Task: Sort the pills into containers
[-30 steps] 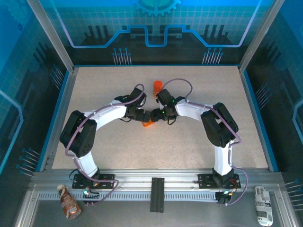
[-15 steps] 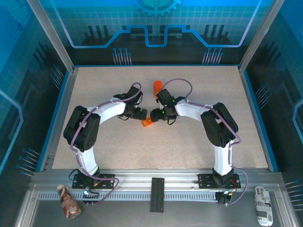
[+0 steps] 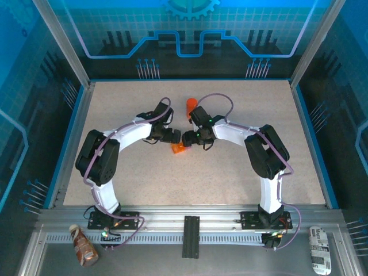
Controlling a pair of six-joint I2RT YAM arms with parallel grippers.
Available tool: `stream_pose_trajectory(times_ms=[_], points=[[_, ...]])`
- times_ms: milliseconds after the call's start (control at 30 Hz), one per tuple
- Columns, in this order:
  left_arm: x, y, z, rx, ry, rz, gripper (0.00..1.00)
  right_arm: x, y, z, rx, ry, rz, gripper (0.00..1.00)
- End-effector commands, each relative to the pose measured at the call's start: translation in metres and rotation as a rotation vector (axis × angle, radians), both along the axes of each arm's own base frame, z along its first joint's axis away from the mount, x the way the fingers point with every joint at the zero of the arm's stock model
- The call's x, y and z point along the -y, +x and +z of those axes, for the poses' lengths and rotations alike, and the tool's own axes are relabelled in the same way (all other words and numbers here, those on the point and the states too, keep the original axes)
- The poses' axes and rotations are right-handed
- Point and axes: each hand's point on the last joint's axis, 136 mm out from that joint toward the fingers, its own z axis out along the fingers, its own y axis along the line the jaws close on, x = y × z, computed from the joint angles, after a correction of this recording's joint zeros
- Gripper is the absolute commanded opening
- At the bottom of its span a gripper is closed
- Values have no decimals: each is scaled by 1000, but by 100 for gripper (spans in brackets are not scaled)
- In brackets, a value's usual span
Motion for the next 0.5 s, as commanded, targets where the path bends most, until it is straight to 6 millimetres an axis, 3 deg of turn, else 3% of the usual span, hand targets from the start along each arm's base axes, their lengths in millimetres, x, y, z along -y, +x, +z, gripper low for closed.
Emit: stream_pose_trajectory(times_ms=[0, 133, 233, 367, 467], points=[[14, 11, 54, 86, -113, 0, 99, -8, 12, 56, 93, 48, 14, 81], [17, 13, 82, 138, -158, 3, 99, -3, 22, 87, 141, 60, -4, 85], [14, 11, 102, 181, -181, 12, 99, 10, 36, 109, 180, 52, -49, 100], [3, 5, 122, 233, -223, 50, 99, 30, 62, 138, 291, -17, -103, 100], [-8, -1, 131, 267, -275, 95, 99, 33, 80, 151, 314, -45, -80, 100]])
